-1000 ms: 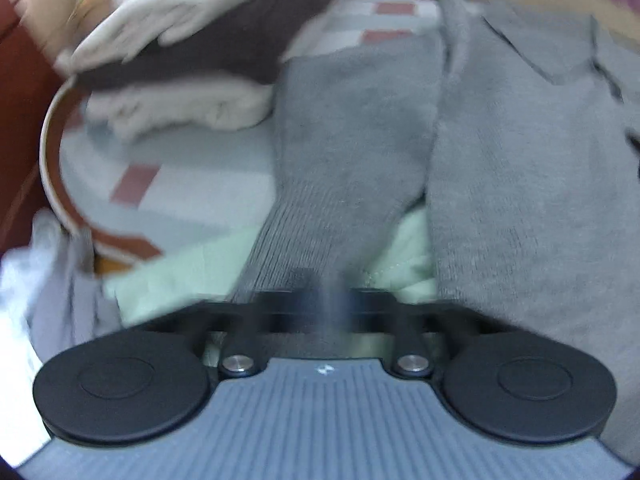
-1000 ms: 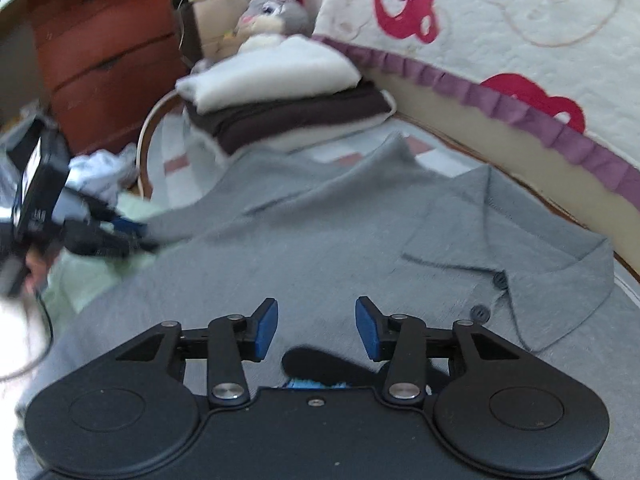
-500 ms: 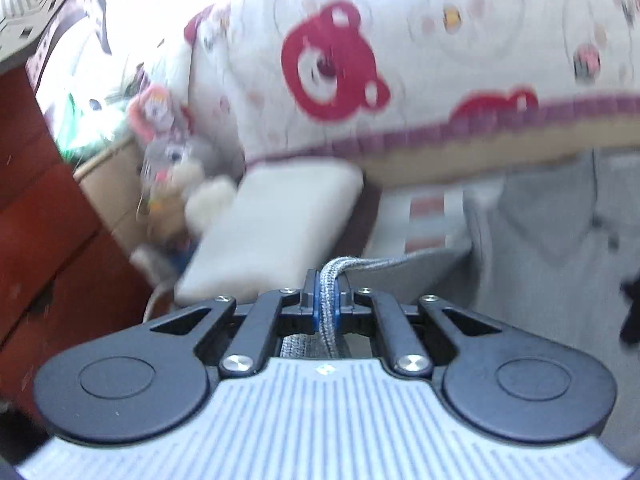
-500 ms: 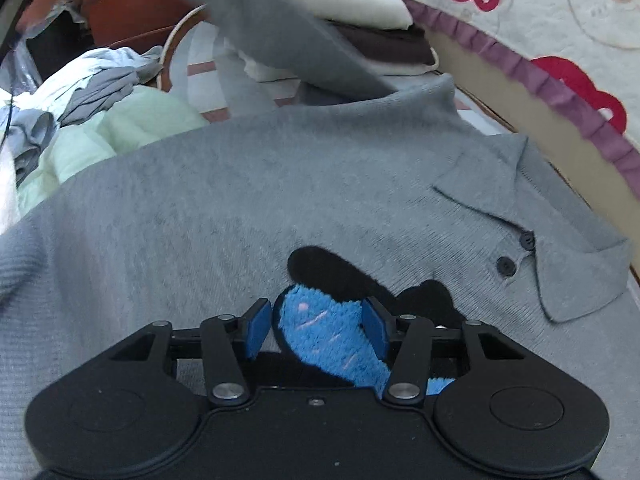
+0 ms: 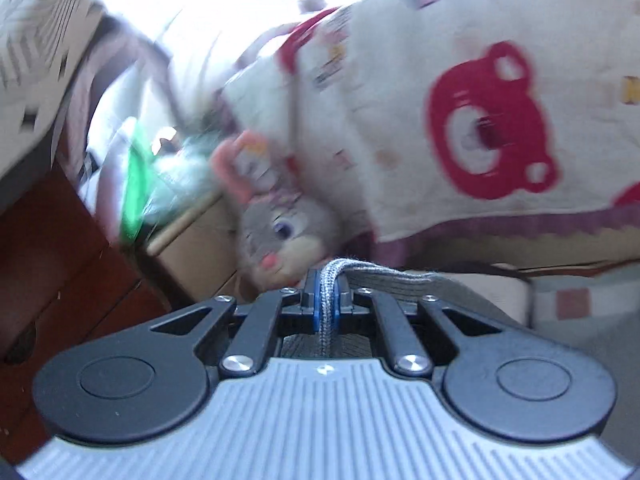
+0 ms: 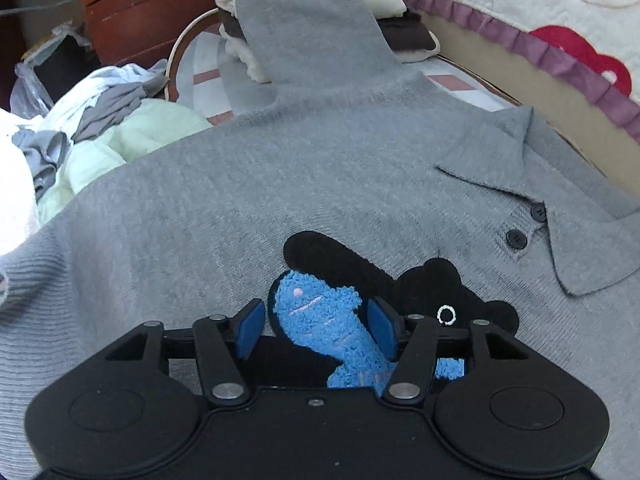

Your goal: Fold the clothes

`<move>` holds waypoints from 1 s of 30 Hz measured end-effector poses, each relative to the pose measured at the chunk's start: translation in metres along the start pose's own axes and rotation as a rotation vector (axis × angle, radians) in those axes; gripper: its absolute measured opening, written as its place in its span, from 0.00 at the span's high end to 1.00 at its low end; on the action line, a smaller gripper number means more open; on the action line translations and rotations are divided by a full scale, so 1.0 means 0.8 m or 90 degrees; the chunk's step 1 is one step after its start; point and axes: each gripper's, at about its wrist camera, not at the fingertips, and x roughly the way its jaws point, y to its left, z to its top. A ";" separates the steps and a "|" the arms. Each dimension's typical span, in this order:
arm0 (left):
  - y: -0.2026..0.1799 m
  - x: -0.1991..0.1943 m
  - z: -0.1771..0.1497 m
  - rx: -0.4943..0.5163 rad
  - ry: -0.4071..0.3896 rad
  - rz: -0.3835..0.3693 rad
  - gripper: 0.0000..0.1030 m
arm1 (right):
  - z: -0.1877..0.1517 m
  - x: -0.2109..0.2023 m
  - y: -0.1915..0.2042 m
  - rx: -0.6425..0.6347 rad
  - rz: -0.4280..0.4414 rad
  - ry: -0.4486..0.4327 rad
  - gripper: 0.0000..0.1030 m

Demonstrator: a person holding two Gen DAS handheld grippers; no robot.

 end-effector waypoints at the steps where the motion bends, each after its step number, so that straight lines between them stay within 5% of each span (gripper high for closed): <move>1: 0.008 0.013 -0.004 -0.014 0.014 0.014 0.95 | 0.000 0.001 -0.003 0.013 0.003 -0.001 0.40; 5: 0.034 0.056 -0.044 -0.042 0.082 0.082 0.92 | -0.004 0.001 -0.002 0.035 -0.002 0.007 0.40; 8: 0.046 0.074 -0.087 -0.141 0.164 0.089 0.74 | -0.012 -0.019 -0.006 0.099 -0.024 0.003 0.40; 11: 0.040 0.034 -0.126 -0.211 0.108 0.000 0.56 | -0.025 -0.058 -0.024 0.215 -0.029 -0.036 0.40; 16: -0.009 -0.066 -0.174 -0.195 0.023 -0.051 0.36 | -0.060 -0.130 -0.078 0.390 -0.042 -0.101 0.38; 19: -0.045 -0.113 -0.212 -0.196 0.044 -0.139 0.31 | -0.089 -0.164 -0.093 0.434 -0.020 -0.120 0.38; 25: -0.133 -0.158 -0.316 -0.135 0.235 -0.445 0.31 | -0.149 -0.195 -0.087 0.434 0.053 -0.053 0.38; 30: -0.176 -0.185 -0.351 -0.030 0.296 -0.533 0.31 | -0.147 -0.204 -0.059 0.312 0.059 -0.011 0.38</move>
